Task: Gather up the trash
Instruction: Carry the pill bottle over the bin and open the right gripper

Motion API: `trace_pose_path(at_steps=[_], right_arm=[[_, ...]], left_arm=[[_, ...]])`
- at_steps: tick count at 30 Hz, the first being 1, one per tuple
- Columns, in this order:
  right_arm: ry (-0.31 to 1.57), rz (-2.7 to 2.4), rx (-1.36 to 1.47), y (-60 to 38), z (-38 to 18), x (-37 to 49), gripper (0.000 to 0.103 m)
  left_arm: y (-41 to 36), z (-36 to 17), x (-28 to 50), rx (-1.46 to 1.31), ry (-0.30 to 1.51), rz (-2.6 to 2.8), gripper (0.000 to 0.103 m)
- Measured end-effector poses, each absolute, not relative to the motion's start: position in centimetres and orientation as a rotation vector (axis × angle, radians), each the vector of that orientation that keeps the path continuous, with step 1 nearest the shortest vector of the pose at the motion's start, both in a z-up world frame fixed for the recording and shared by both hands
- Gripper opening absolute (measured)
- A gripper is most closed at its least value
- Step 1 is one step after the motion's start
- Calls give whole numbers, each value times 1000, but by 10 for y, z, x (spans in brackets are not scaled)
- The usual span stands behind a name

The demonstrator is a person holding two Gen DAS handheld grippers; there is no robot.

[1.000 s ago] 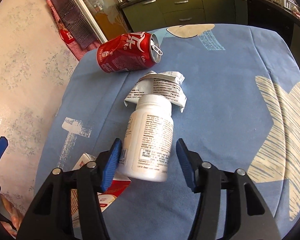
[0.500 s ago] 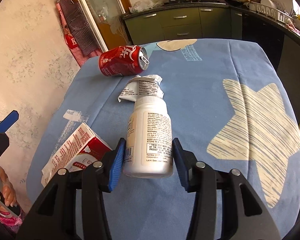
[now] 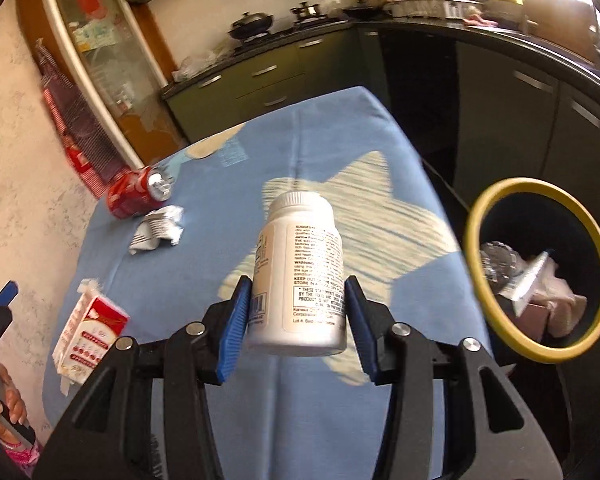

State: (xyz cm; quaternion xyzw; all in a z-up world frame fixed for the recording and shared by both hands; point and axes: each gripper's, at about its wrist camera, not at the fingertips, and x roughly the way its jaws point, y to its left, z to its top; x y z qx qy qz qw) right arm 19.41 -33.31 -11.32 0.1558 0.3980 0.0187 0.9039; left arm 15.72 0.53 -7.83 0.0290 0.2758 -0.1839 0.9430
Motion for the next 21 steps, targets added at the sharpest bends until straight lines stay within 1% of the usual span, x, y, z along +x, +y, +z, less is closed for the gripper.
trace_pose_path(at_steps=[4,11,12,13,14,18,21], right_arm=[[832,-140,374,-401,-126,195,45],[895,-370,404,-492,-159,230,46],[890,-400,406,-500,-161,232,47],[880,-438,412,-508,-162,233,51],[868,-465,424,-514,-161,232,59],[795,-466,453,-512,-148,217,60],[773,-417,429,-491,-140,204,65]], left_arm=[[-5,-78,159,76,568,-381,92],[-15,-81,164,81,585,-388,92],[-15,-81,164,83,586,-389,92],[-15,-82,164,85,587,-389,92],[-16,-82,164,87,588,-390,92],[-18,-81,165,85,591,-391,92],[-17,-84,167,78,596,-395,92]])
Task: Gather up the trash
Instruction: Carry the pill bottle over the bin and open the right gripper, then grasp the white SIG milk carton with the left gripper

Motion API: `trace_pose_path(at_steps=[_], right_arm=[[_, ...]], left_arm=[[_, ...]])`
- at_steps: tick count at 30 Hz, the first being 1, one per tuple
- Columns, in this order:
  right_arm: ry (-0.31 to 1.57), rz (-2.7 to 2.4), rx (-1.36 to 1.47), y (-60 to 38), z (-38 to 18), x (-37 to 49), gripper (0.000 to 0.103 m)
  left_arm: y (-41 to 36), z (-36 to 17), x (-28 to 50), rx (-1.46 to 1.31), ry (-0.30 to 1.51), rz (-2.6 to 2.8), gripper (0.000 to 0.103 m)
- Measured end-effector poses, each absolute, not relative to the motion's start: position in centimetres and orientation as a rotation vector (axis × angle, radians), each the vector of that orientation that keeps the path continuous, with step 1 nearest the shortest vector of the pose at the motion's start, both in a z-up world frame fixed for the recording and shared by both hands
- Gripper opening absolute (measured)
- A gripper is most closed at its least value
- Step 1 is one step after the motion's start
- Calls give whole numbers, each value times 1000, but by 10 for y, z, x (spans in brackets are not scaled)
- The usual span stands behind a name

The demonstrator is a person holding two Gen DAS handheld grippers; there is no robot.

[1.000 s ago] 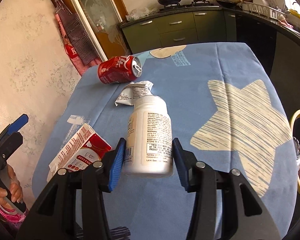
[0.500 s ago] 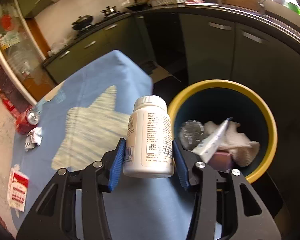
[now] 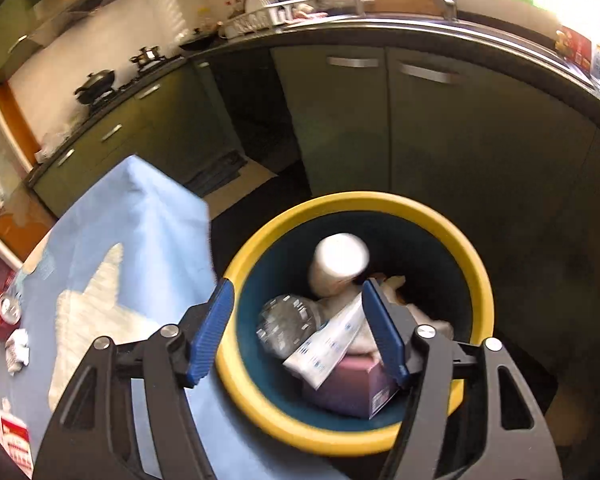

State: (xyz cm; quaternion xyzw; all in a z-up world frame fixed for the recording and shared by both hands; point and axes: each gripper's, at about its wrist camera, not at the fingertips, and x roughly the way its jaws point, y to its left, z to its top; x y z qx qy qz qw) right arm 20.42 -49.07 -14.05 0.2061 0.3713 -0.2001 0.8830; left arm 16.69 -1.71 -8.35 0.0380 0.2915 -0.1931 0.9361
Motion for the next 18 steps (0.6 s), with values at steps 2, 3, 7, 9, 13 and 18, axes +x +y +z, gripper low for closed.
trace_pose_path(at_steps=[2,3,7,9,13,18], right_arm=[[761,-374,420,-475,-136,195,66],[754,-347,415,-467,-134,190,66],[742,-232,418,-439,-127,174,67],[750,-180,413,-423,-124,170,67],[776,-100,354,-390,-117,166,67],[780,-47,347,-369,-118,165,69]], left_arm=[[-17,-86,169,72,604,-400,92],[-18,-88,170,71,608,-402,92],[-16,-98,172,69,632,-401,92],[-16,-106,176,68,652,-394,92],[-14,-127,187,57,702,-371,92],[-11,-155,202,26,770,-367,92]])
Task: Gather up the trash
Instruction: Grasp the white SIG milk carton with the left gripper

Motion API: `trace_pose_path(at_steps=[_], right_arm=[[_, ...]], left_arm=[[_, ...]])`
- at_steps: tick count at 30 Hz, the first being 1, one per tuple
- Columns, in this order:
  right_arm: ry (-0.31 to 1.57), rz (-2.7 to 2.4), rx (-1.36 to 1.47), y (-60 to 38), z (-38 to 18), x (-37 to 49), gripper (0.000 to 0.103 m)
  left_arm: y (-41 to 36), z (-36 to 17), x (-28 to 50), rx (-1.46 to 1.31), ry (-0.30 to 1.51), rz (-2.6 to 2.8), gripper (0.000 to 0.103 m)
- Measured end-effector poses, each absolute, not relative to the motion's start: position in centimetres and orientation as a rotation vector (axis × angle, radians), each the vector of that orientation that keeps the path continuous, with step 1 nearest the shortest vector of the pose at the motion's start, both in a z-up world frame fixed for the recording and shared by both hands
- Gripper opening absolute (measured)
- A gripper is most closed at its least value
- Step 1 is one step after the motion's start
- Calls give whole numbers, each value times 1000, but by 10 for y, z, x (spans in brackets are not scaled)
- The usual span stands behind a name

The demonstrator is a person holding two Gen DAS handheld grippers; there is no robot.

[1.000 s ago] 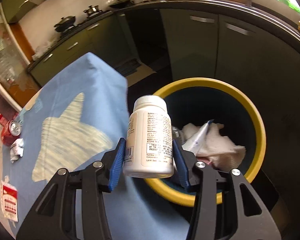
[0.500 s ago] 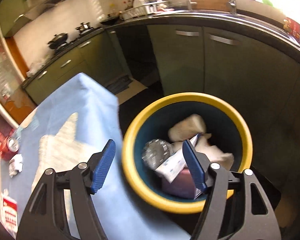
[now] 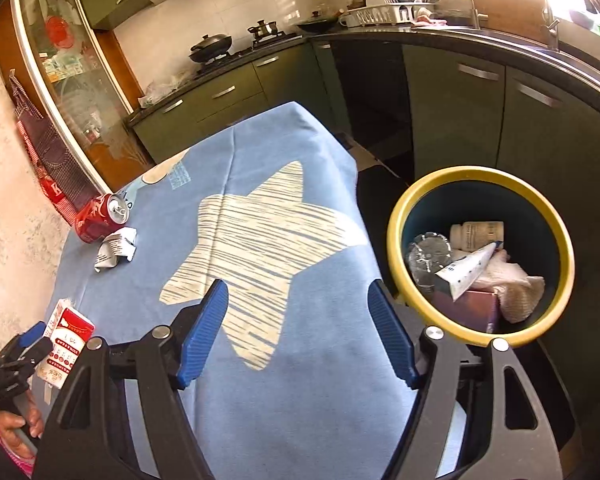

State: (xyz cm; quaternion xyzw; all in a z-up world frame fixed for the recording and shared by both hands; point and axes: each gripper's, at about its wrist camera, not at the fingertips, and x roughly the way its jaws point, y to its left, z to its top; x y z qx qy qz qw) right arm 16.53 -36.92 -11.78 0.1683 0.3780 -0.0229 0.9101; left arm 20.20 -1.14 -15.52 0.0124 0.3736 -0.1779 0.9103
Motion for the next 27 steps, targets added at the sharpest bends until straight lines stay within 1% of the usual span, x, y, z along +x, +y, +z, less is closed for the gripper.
trace_pose_path(at_steps=[4,5,9,11,14,18,24,26,27], right_arm=[[803,-45,355,-369,-126,169,69],[808,-45,358,-371,-128,169,69],[819,-45,363,-372,-133,169,69],[820,-46,366,-373,-134,169,69],[820,-44,368,-374,-135,169,69],[825,-46,371,-376,-137,169,69],[824,-47,375,-379,-138,168,69],[824,-47,376,-379,-138,168,69],[824,-46,376,-379,-138,168,69]], left_arm=[[-12,-169,206,39,794,-356,91],[-13,-172,209,36,808,-361,87],[-16,-172,210,53,807,-352,82],[-19,-172,211,73,812,-348,76],[-23,-172,209,94,819,-342,71],[-27,-173,210,104,830,-336,70],[-30,-175,212,121,844,-338,56],[-30,-176,212,121,848,-337,45],[-30,-176,213,118,850,-337,42]])
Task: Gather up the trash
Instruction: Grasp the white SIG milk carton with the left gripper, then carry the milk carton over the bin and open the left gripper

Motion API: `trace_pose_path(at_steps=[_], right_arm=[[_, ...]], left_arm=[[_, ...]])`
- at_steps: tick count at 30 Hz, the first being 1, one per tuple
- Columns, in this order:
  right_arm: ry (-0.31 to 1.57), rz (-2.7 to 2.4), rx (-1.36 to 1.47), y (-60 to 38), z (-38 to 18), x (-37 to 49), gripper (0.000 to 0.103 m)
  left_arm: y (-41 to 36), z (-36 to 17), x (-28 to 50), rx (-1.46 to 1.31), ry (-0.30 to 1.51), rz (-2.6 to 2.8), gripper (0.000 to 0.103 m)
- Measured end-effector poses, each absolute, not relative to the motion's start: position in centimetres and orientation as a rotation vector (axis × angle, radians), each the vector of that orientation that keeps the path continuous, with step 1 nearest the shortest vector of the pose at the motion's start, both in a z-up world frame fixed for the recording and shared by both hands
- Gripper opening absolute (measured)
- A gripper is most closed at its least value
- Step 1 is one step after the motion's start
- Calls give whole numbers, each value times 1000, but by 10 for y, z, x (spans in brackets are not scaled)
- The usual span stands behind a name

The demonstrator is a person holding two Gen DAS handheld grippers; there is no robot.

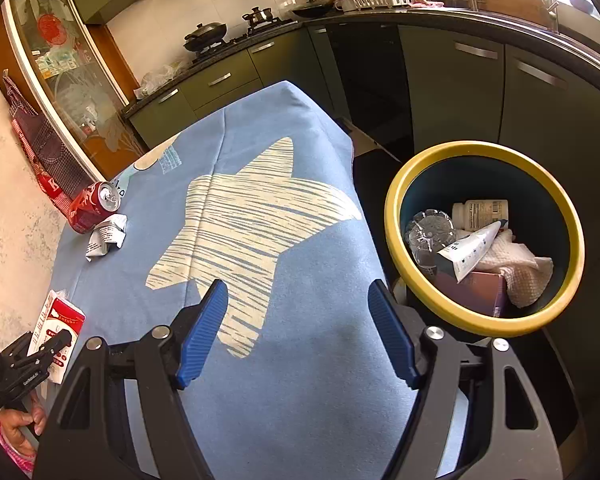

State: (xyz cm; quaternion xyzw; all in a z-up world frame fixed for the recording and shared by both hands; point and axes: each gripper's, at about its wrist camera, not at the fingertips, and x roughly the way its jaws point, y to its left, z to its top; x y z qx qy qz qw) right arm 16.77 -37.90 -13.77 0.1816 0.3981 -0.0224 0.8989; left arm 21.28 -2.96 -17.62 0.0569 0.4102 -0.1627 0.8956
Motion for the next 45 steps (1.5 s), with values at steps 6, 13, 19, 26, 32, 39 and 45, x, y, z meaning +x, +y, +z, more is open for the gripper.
trace_pose_path(at_steps=[6,13,19,26,32,39,45], right_arm=[[818,-46,376,-380,-136,166,69],[792,-49,381,-390,-129,158,69],[745,-112,377,-420,-118,138,69],[704,-268,418,-481,-112,97,69],[697,-355,470,-519,-118,72,69],[698,-396,501,-538,-124,62,69],[700,-418,519,-546,-129,55,69]], left_arm=[[-31,-176,212,117,852,-347,36],[-55,-156,206,143,815,-410,36],[-117,-132,209,204,774,-556,36],[-235,-117,223,303,778,-793,36],[-352,-113,222,406,789,-1012,36],[-464,-130,220,500,816,-1135,36],[-518,-154,241,516,871,-1123,39]])
